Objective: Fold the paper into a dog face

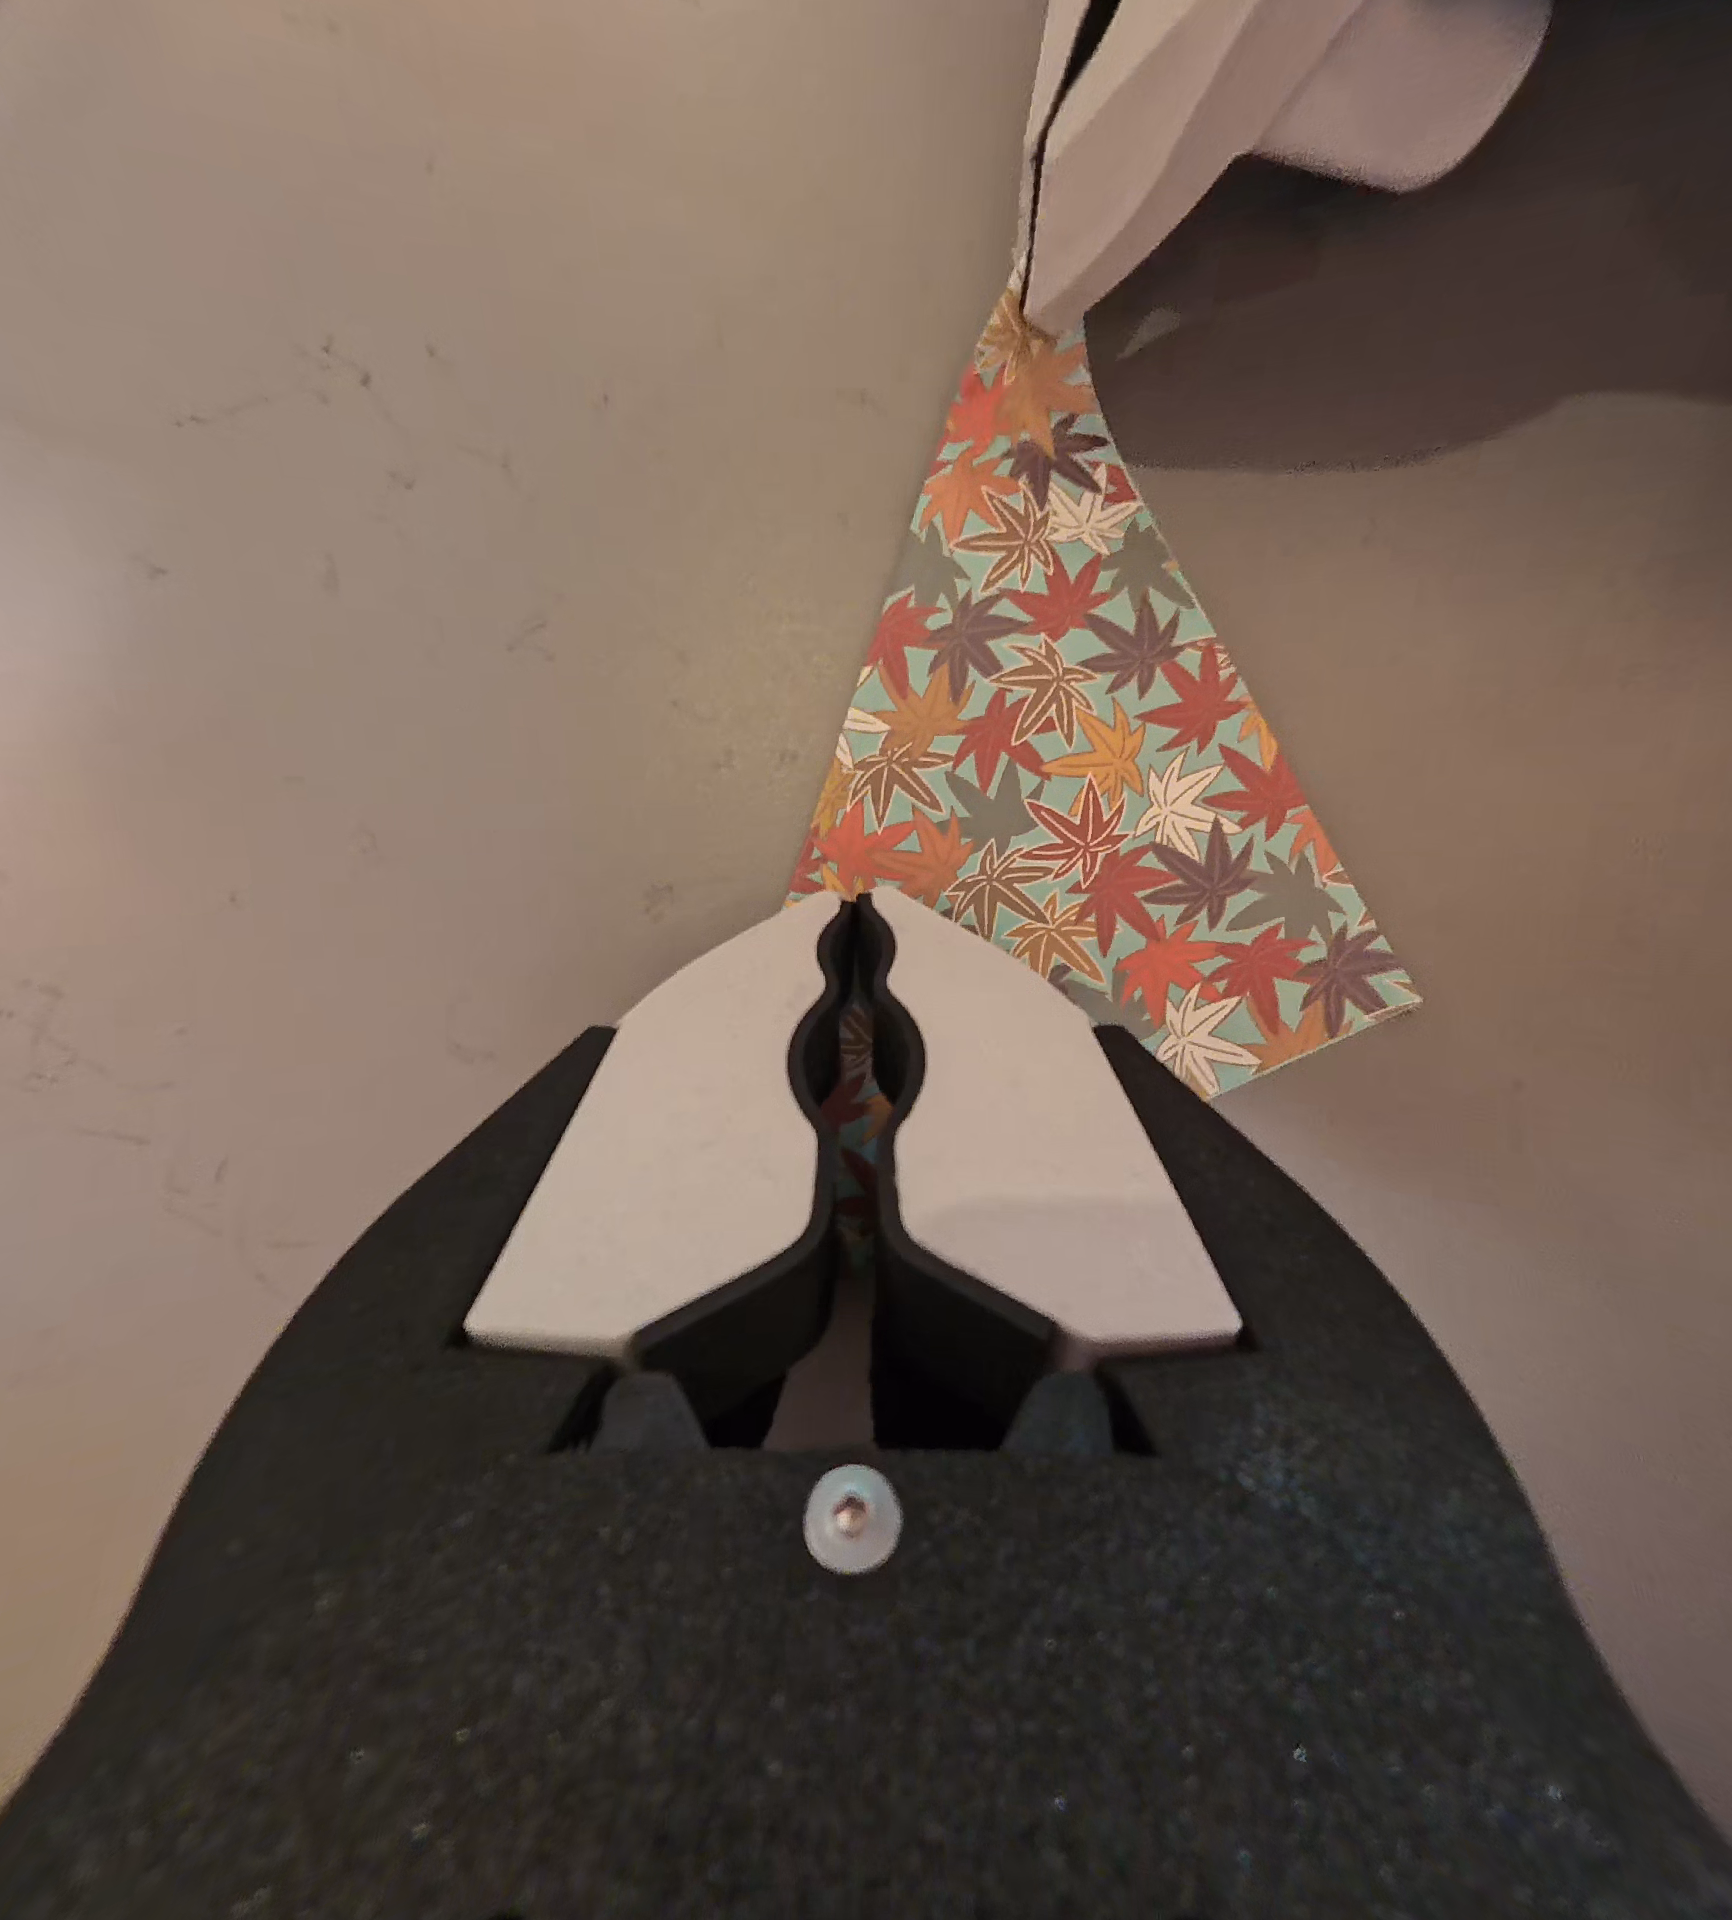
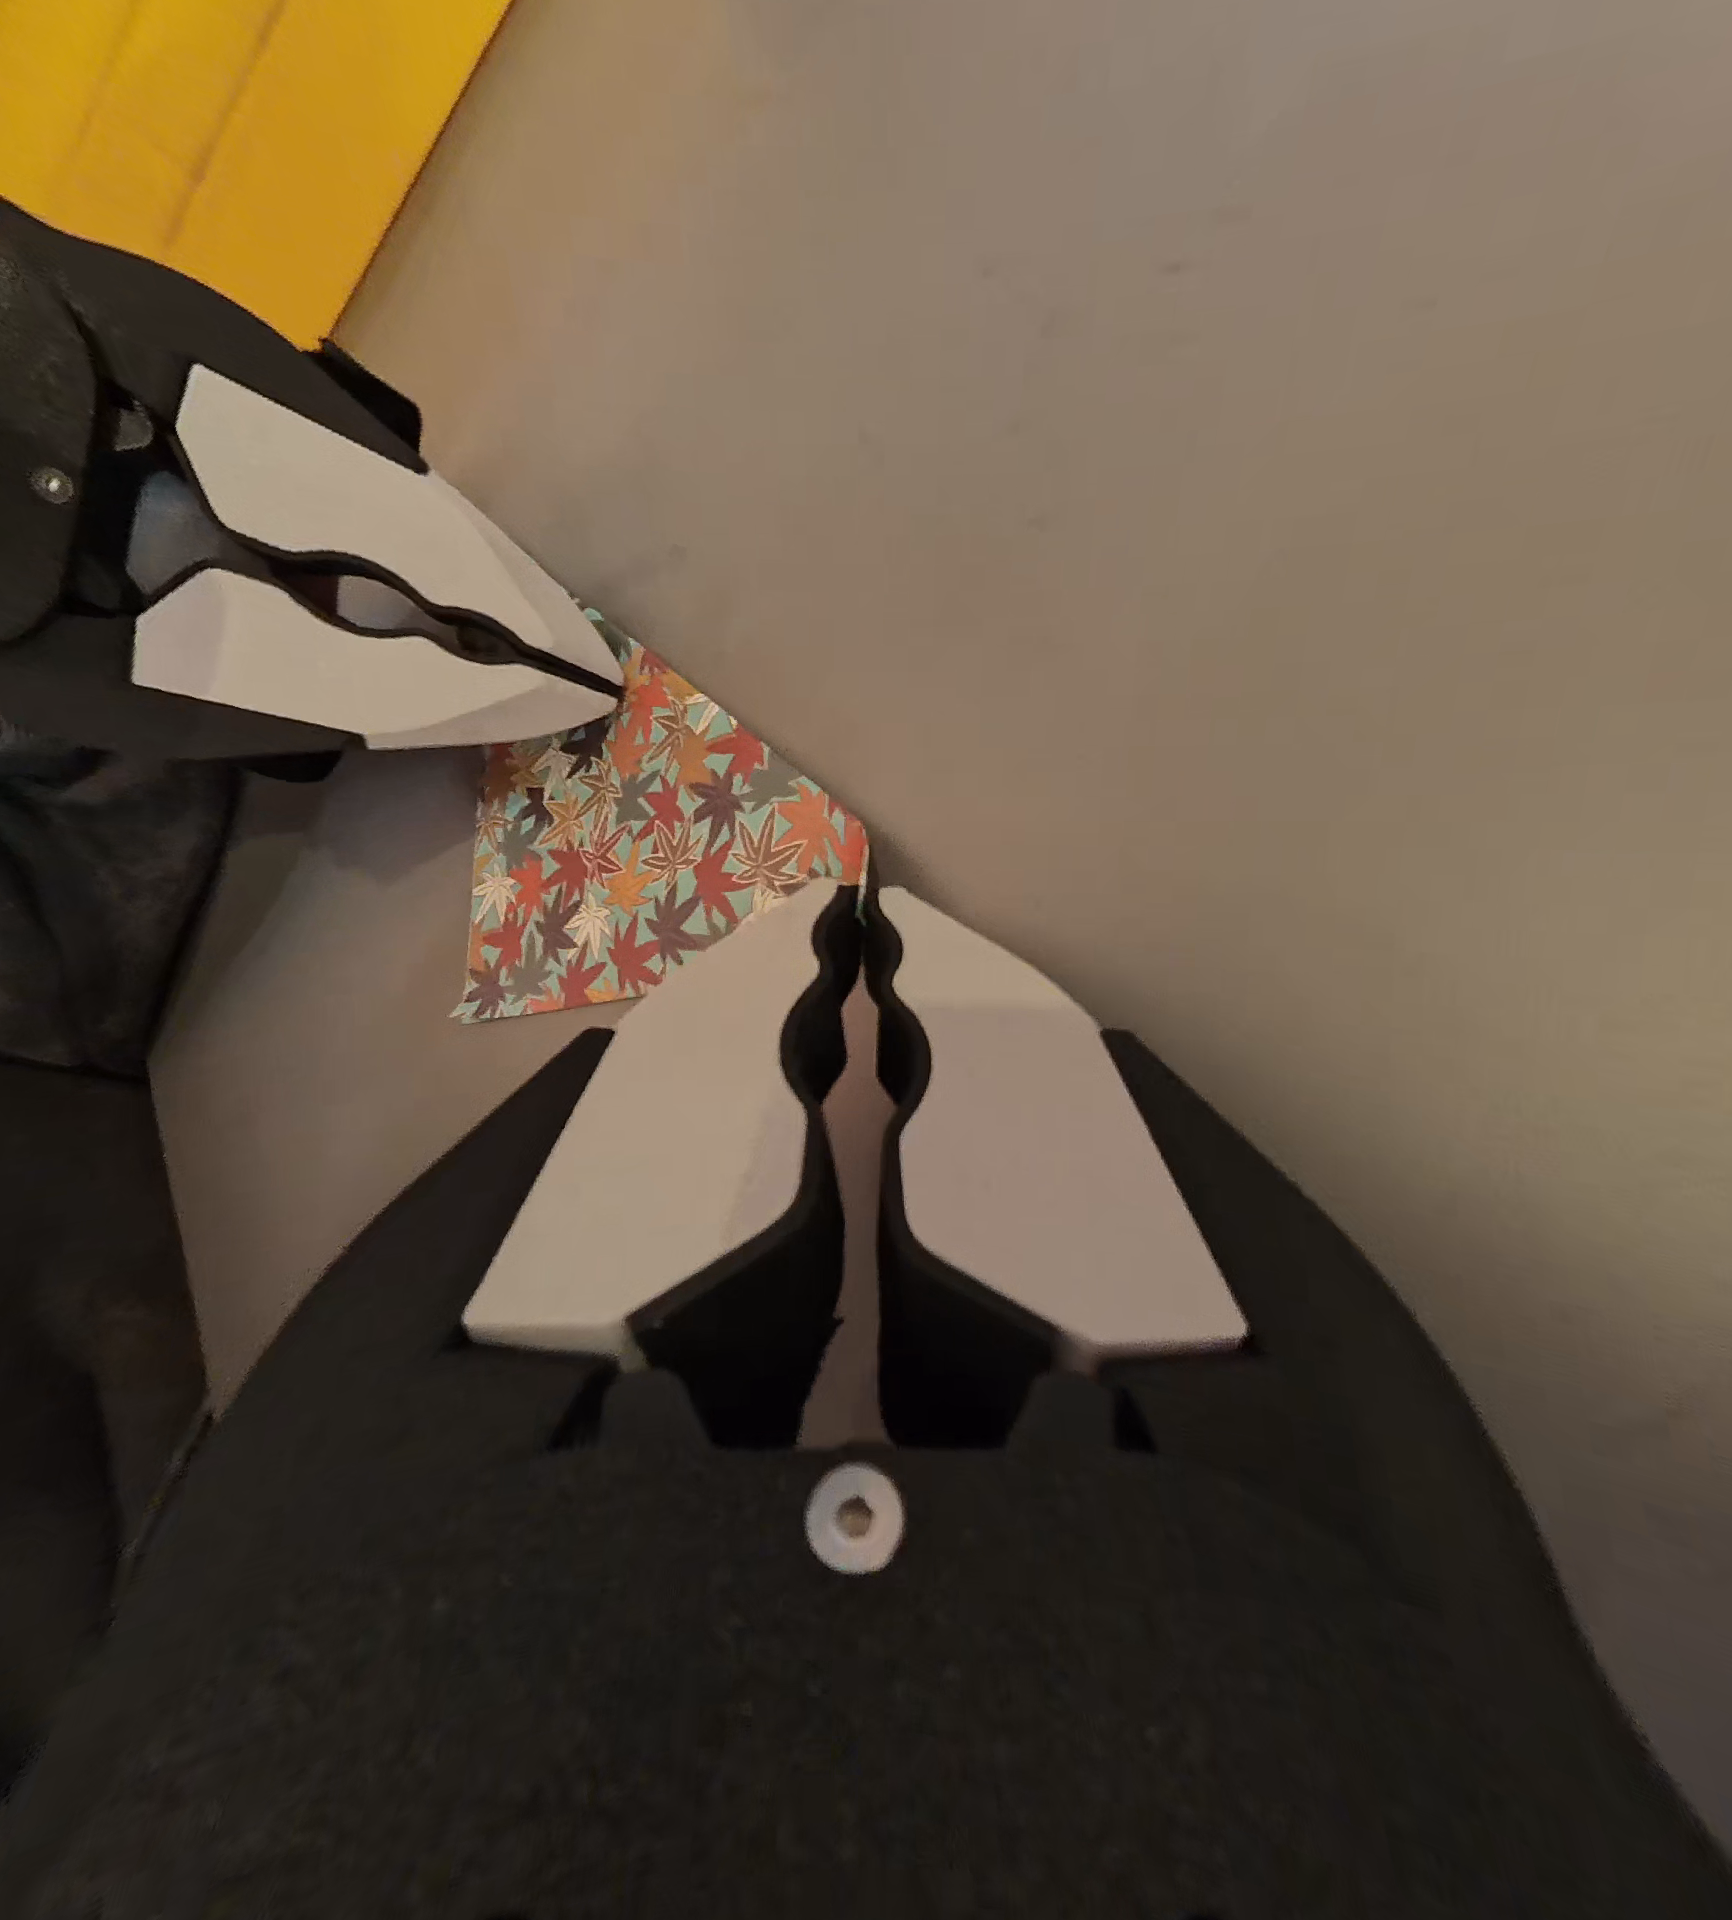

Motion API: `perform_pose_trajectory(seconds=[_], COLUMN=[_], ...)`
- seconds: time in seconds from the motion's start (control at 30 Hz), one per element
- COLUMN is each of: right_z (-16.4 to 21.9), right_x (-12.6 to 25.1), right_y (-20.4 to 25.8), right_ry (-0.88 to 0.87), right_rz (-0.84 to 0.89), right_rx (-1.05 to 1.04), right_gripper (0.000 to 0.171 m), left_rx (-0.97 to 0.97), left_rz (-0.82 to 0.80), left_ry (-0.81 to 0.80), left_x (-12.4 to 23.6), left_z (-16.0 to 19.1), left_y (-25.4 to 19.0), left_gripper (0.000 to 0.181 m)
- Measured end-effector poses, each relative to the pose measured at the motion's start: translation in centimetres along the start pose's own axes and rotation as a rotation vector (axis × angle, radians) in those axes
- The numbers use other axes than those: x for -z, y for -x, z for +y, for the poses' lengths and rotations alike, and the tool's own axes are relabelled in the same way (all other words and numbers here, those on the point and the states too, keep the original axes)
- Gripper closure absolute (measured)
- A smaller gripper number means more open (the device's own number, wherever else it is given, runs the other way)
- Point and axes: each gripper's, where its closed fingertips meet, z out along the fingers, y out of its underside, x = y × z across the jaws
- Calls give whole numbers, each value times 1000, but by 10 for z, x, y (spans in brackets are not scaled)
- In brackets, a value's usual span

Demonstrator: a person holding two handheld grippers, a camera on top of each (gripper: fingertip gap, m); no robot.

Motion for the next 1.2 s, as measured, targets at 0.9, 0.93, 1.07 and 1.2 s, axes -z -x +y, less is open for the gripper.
perform_pose_trajectory(seconds=[0.9, 0.93, 1.07, 1.2], right_z=[4, 6, 18, 26], right_x=[-4, -5, -11, -15], right_y=[34, 37, 44, 38], right_ry=[9, 21, 74, 111], right_rz=[120, 125, 145, 167], right_rx=[490, 528, 630, 634], right_gripper=[171, 171, 171, 171], left_rx=[-26, -23, -15, -25], left_rz=[106, 106, 90, 60], left_ry=[-46, -48, -45, -28], left_x=[-17, -17, -17, -14], left_z=[-30, -30, -30, -26], left_y=[-33, -33, -32, -29], left_gripper=[167, 167, 167, 161])
